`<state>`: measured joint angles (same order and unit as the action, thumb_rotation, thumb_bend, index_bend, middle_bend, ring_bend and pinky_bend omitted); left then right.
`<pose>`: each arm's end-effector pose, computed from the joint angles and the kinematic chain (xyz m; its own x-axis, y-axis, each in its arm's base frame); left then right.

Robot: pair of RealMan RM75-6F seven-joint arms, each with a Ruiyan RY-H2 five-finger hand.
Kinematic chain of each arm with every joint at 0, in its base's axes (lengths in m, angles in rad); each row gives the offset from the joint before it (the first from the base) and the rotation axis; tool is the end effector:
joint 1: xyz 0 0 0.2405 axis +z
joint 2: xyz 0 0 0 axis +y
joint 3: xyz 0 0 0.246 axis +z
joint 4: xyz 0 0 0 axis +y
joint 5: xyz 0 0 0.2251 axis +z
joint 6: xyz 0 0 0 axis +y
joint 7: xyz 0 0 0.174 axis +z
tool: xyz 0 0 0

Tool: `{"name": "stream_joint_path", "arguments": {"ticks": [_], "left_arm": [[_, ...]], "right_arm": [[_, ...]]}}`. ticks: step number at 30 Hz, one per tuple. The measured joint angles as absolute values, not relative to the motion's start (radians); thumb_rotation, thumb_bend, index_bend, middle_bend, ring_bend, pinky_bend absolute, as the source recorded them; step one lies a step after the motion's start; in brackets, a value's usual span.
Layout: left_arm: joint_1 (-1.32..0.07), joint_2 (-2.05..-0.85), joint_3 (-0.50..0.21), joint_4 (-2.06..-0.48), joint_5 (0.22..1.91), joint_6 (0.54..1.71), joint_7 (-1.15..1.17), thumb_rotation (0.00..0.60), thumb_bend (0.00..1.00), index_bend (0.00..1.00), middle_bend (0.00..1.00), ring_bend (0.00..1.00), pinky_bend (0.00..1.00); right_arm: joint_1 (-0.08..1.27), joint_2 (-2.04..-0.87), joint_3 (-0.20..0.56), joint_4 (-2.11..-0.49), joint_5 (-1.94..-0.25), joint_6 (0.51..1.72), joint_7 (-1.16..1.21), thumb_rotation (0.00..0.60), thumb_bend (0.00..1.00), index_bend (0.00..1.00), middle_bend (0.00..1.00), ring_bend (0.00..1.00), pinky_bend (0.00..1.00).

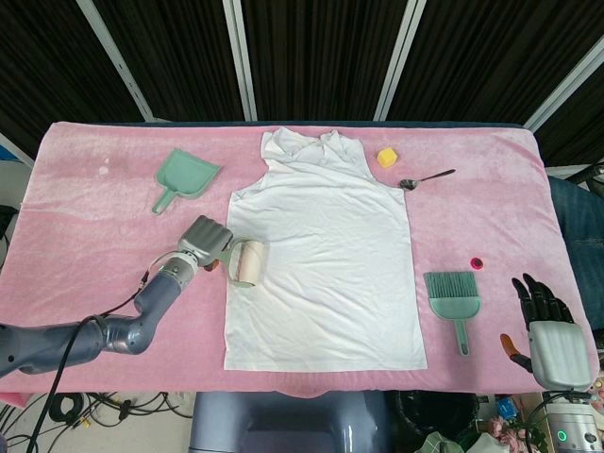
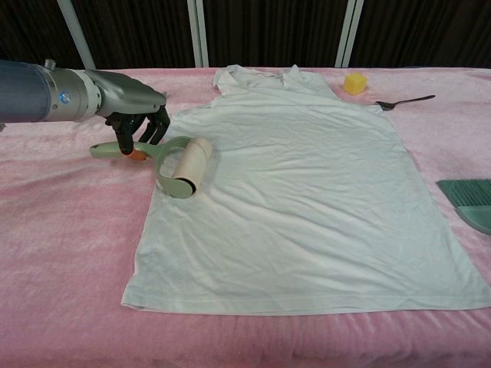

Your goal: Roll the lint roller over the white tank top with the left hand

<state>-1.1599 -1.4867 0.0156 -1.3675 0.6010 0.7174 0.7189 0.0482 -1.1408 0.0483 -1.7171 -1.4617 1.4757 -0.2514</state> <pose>-0.1198 0.4241 -0.0547 0.8181 0.3044 0.4880 0.5738 -0.4889 -0.6570 -0.2966 -0.1982 0.1242 0.5024 -0.0465 0.8634 -0.8624 0.0454 0.5042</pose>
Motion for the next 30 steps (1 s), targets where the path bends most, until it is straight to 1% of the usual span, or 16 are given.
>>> {"name": "stream_joint_path", "arguments": {"ticks": [7,13,20,25,30], "left_arm": [[-1.24,-1.547,-0.006,-1.388,0.521,0.739,0.811,0.6,0.55,0.72,0.63,0.52,0.7],[-1.308,-1.624,-0.045,-1.397,0.453,0.767,0.866,0.6,0.55,0.72,0.63,0.52,0.7],[-1.382,-1.722,-0.08,-1.357,0.373,0.793,0.928,0.6,0.55,0.72,0.63,0.52,0.7],[-1.407,-1.735,-0.074,-1.352,0.338,0.824,0.978,0.6,0.55,0.72,0.63,0.52,0.7],[-1.407,-1.708,-0.042,-1.372,0.305,0.843,1.008,0.6,0.55,0.72,0.63,0.52,0.7]], "right_arm": [[0.049,-1.14,0.045,-1.718,-1.466,1.472,-0.251,0.6,0.2,0.0,0.04,0.1,0.21],[0.049,-1.139,0.045,-1.718,-1.463,1.472,-0.25,0.6,0.2,0.0,0.04,0.1,0.21],[0.049,-1.14,0.042,-1.719,-1.462,1.467,-0.252,0.6,0.2,0.0,0.04,0.1,0.21],[0.049,-1.141,0.041,-1.719,-1.462,1.465,-0.254,0.6,0.2,0.0,0.04,0.1,0.21],[0.048,-1.141,0.041,-1.72,-1.465,1.468,-0.257,0.6,0.2,0.0,0.04,0.1,0.21]]}}
